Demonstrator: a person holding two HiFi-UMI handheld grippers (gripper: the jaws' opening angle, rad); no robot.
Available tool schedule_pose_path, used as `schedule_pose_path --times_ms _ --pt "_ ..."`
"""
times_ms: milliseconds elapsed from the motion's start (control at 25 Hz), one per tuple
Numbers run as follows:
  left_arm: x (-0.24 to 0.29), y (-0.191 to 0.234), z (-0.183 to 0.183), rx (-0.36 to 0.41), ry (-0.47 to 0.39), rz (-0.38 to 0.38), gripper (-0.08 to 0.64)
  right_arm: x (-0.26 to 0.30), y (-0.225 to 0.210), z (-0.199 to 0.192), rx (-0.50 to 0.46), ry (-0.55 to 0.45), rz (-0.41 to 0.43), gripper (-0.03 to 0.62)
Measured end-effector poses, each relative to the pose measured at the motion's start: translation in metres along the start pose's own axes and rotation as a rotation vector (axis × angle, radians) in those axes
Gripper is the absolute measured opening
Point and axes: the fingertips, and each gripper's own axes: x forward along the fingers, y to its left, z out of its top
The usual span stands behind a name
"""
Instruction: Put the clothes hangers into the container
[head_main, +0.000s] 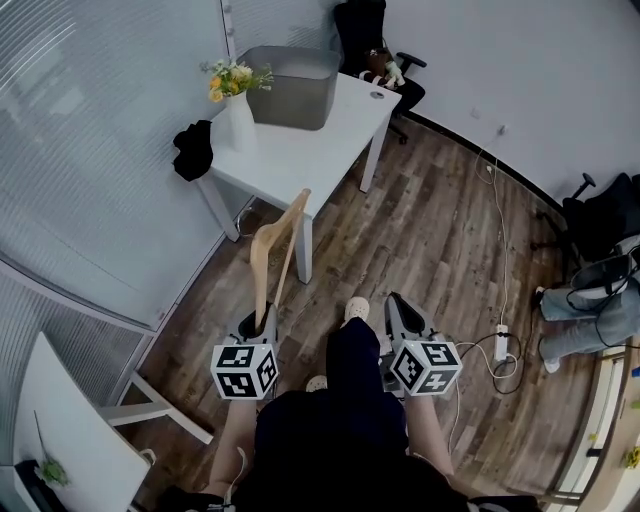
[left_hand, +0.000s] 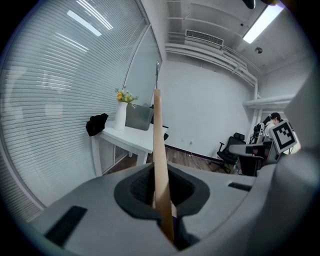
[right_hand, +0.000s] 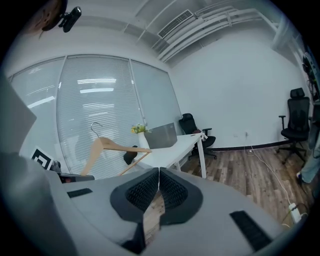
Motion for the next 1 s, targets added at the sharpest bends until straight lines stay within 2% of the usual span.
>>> schedule_pose_path --times_ms 360,720,1000 --pt "0.028 -0.004 0.014 -0.004 -0.001 0.007 0.029 0.027 -0.018 0.012 0.025 0.005 0.021 0.029" --pt "0.082 -0.016 0.045 0.006 0.002 0.008 0.029 0.067 -0.057 0.040 0.022 0.021 0.031 0.029" --pt "0.129 -0.018 0.063 0.001 0.014 0.028 0.029 0.112 -0.082 0.062 0.033 0.031 0.074 0.029"
